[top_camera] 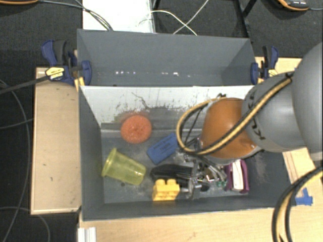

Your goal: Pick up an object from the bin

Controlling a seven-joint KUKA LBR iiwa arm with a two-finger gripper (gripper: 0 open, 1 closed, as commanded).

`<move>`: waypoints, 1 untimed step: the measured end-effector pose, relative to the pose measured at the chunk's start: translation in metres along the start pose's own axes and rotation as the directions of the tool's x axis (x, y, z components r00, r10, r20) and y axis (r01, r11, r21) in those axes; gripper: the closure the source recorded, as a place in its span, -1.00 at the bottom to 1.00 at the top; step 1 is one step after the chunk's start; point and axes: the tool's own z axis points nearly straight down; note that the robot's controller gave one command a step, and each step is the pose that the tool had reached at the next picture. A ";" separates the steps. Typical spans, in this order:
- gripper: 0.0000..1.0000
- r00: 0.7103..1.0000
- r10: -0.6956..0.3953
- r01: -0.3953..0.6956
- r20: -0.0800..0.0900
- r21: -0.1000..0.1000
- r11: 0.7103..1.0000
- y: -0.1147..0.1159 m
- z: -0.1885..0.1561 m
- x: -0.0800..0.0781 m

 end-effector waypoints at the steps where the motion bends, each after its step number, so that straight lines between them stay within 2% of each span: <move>1: -1.00 0.998 0.054 -0.054 0.012 0.003 0.999 0.001 -0.068 0.018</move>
Offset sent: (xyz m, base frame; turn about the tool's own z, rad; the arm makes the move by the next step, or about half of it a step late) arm -0.0194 0.0123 0.0306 0.1794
